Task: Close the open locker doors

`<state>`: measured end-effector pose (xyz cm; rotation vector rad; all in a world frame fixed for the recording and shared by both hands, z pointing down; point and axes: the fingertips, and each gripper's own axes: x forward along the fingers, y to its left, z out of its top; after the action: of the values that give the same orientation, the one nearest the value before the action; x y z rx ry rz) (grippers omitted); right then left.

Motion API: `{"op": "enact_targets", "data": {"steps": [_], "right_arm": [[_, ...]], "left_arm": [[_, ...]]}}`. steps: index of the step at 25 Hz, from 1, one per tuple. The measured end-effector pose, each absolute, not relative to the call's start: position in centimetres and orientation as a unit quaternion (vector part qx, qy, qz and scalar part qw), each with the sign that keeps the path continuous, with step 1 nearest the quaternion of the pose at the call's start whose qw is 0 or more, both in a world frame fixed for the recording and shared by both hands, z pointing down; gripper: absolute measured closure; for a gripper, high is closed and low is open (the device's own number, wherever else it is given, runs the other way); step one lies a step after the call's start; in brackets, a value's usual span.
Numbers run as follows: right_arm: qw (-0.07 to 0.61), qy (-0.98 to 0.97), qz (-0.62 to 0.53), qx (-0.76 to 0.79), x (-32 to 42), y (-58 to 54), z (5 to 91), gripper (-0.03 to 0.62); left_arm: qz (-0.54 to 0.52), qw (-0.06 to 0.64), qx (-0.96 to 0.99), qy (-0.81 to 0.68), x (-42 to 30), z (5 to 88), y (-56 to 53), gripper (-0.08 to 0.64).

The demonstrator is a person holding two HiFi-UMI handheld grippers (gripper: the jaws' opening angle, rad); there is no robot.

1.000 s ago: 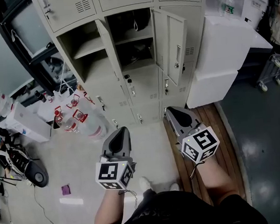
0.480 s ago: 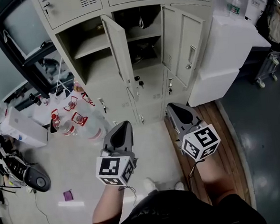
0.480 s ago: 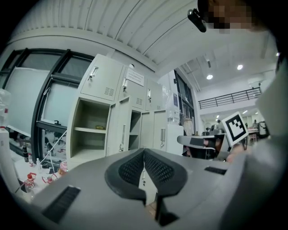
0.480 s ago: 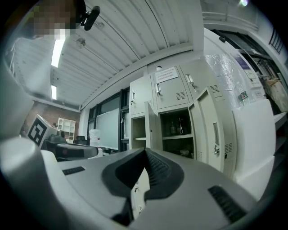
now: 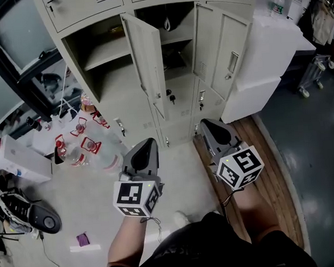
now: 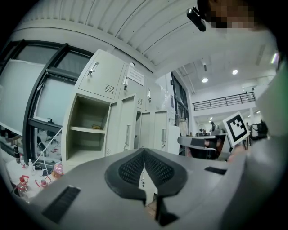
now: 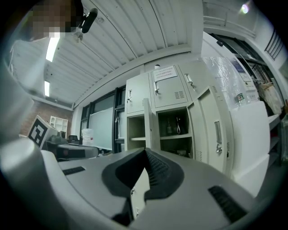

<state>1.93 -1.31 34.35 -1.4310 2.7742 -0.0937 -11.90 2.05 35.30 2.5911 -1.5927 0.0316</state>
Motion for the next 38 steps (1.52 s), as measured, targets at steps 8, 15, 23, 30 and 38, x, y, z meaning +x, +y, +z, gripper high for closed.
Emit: {"op": "enact_targets", "data": {"steps": [8, 15, 23, 30, 38], "right_arm": [[0.006, 0.882, -0.029, -0.47, 1.4, -1.7, 34.0, 0.592], [0.01, 0.881, -0.021, -0.473, 1.3, -3.0, 33.0, 0.592], [0.016, 0.885, -0.023, -0.465, 2.2, -5.4, 33.0, 0.592], [0.02, 0.896, -0.03, -0.443, 3.2, -9.1, 33.4, 0.592], [0.02, 0.91, -0.034, -0.414, 4.3, -14.6, 33.6, 0.592]], "left_arm": [[0.007, 0.052, 0.86, -0.508, -12.4, 35.0, 1.3, 0.554], [0.002, 0.051, 0.859, -0.509, -12.7, 34.6, 0.1, 0.554], [0.003, 0.048, 0.855, -0.517, -11.8, 34.4, -2.1, 0.554], [0.005, 0.043, 0.842, -0.538, -10.5, 34.5, -5.3, 0.548], [0.006, 0.029, 0.822, -0.569, -8.9, 34.1, -10.4, 0.276]]}}
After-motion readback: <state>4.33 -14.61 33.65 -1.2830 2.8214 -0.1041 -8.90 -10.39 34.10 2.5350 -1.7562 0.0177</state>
